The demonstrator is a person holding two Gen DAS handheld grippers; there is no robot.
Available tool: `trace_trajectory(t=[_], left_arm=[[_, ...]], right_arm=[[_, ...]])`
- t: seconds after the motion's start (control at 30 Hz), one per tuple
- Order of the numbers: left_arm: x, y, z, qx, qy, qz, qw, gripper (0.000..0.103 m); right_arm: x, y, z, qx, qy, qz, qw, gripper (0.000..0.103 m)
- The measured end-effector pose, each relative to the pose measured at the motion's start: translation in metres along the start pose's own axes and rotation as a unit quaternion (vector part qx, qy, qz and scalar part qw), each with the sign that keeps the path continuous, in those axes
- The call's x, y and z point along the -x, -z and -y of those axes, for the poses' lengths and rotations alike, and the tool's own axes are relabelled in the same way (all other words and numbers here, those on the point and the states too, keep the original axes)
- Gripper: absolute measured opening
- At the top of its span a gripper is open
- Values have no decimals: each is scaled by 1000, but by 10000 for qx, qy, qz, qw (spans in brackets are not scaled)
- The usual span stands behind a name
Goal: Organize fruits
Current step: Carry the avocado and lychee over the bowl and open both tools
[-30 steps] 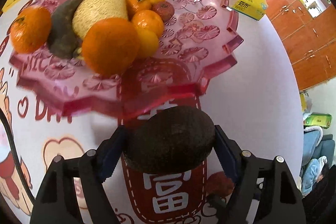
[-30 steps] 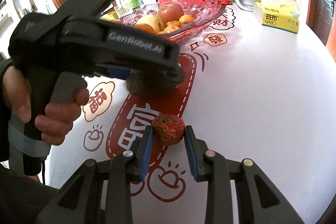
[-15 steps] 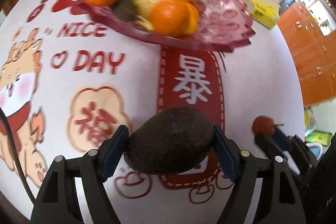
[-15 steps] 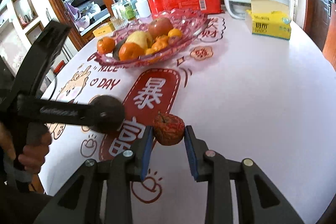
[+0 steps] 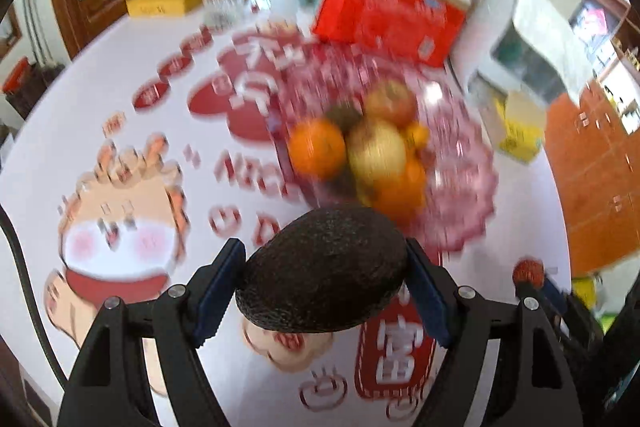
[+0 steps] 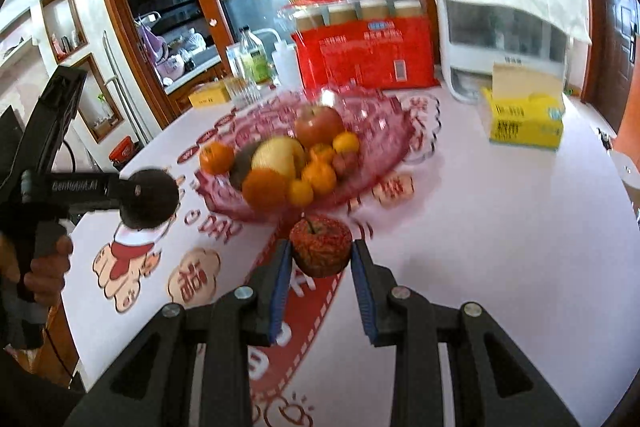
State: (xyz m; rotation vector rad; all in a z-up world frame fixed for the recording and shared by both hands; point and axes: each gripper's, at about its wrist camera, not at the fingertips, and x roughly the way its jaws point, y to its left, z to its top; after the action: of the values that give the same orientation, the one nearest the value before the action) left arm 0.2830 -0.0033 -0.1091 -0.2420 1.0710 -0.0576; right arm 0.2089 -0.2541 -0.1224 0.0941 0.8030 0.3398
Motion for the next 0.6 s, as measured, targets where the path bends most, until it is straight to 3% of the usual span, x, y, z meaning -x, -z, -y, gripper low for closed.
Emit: trace_trajectory(t=[0.13, 0.3, 0.6], left_arm=[[9, -40, -7, 20, 68, 393, 9992, 77], [3, -79, -6, -199, 118, 594, 9980, 77], [-53, -110, -4, -460, 211, 199, 9985, 77]], right_arm=[[-6, -15, -8, 96, 59, 73, 9999, 30], [-22, -27, -17, 72, 99, 113, 9999, 30], [-60, -41, -27, -66, 247, -66, 9997, 30]])
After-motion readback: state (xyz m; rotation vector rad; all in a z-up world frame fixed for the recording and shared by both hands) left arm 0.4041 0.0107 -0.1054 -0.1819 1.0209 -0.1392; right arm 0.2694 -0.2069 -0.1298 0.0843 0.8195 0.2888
